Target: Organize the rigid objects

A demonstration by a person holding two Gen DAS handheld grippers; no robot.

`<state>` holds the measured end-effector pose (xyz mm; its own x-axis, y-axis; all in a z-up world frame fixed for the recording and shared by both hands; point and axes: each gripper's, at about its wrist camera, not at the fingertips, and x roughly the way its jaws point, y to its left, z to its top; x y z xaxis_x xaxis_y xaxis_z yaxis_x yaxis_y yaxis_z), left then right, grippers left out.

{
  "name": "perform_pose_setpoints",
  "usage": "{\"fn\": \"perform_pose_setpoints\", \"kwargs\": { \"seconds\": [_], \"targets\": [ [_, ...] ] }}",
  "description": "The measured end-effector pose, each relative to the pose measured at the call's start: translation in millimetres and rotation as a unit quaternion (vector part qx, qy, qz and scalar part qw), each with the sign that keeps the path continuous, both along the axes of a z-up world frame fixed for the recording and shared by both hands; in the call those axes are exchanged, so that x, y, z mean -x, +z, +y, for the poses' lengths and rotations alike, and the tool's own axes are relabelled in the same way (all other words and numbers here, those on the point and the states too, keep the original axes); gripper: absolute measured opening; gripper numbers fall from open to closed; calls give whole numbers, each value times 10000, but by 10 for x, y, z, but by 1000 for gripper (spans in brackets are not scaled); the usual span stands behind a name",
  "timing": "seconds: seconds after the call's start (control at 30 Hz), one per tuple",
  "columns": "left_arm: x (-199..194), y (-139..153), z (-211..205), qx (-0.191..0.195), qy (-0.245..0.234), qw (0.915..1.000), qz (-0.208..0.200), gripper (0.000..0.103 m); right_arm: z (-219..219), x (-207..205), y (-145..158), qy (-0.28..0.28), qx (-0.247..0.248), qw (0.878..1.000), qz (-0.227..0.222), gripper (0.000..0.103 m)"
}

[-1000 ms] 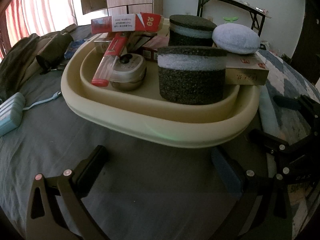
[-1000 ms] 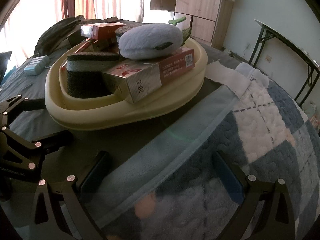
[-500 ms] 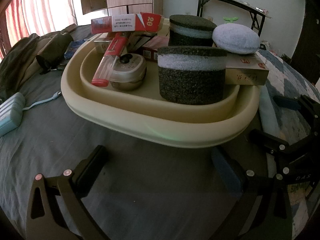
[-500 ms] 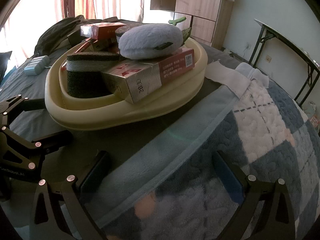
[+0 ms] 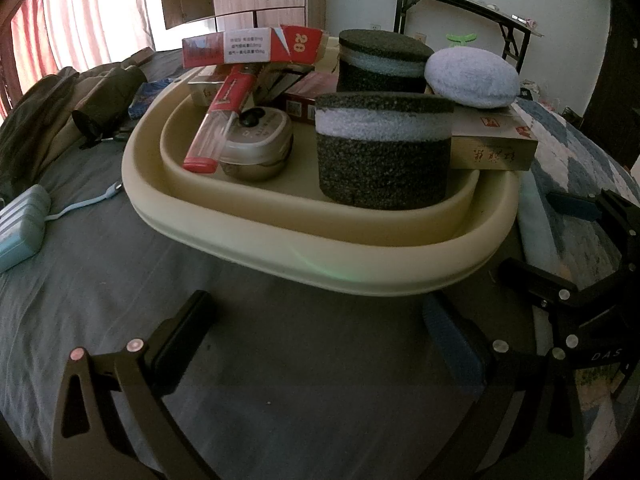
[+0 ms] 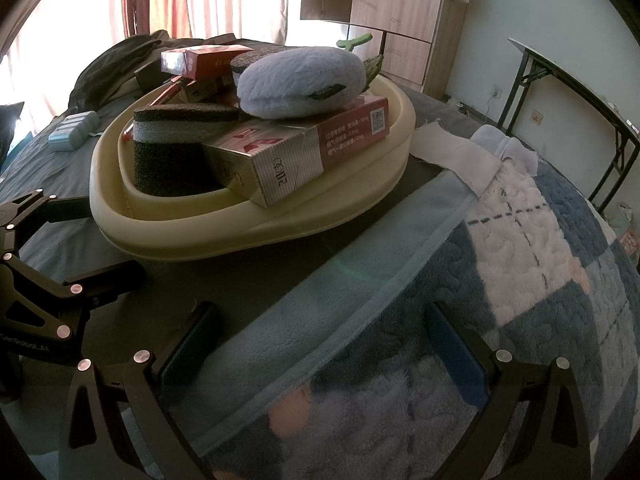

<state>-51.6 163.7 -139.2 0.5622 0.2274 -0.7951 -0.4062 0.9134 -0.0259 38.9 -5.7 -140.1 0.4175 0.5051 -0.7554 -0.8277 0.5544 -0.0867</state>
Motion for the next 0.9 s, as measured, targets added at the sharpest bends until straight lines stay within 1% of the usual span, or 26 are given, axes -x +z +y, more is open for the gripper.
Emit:
{"fn": "perform_pose_setpoints", "kwargs": {
  "seconds": [0.9],
  "targets": [
    [2,-3,-3,-2,1,10000,1,103,3,-7,-4,1,0,10000,1,103]
  ]
}}
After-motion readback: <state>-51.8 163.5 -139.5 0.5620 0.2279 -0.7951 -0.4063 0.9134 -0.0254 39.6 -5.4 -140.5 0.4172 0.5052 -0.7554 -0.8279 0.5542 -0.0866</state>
